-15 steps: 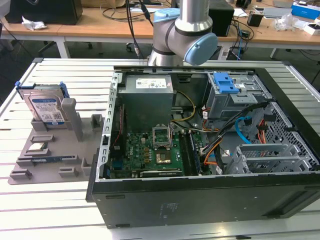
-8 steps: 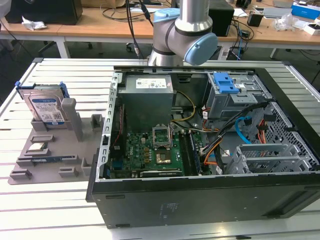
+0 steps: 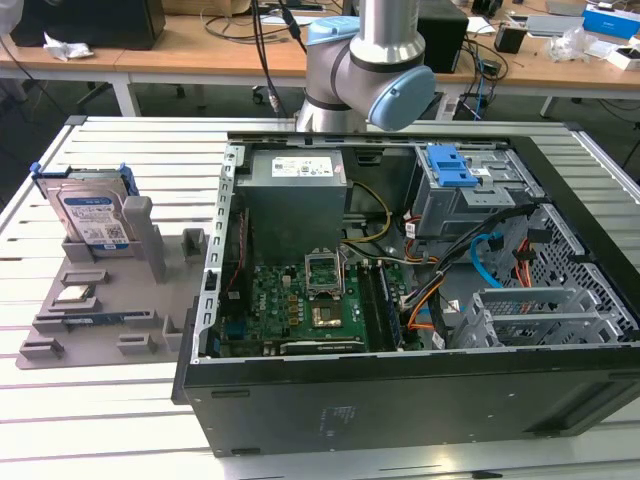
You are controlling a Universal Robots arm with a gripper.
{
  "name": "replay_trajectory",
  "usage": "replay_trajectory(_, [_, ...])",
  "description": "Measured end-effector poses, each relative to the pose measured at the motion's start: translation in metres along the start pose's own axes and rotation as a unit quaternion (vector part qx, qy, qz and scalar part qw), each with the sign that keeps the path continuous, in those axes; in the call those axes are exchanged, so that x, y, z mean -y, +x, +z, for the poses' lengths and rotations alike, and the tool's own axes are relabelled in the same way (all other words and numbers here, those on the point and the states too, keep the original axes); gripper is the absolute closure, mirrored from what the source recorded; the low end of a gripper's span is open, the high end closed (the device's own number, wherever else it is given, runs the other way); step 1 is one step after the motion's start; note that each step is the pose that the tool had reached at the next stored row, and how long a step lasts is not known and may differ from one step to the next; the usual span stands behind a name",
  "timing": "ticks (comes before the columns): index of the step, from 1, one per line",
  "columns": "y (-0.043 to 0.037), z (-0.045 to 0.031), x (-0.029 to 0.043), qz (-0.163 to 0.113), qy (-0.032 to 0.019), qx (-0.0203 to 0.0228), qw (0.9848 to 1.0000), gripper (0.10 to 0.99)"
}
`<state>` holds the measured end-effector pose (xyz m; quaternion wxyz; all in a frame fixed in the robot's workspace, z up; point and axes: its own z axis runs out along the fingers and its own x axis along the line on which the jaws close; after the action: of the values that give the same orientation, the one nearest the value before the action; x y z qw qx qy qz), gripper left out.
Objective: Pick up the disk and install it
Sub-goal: 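Pick up the disk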
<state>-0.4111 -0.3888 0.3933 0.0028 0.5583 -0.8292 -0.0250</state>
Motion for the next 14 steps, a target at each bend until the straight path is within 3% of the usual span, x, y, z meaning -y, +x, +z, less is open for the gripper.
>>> replay_trajectory(7, [0.0, 0.0, 0.0, -0.036, -0.0008, -0.0016, 0.9994, 0.98])
replay_trajectory(12, [0.0, 0.0, 0.0, -0.065, -0.0015, -0.0029, 0.9979, 0.98])
replay_trajectory(14, [0.0, 0.0, 0.0, -0.084, -0.002, -0.0038, 0.9964, 0.98])
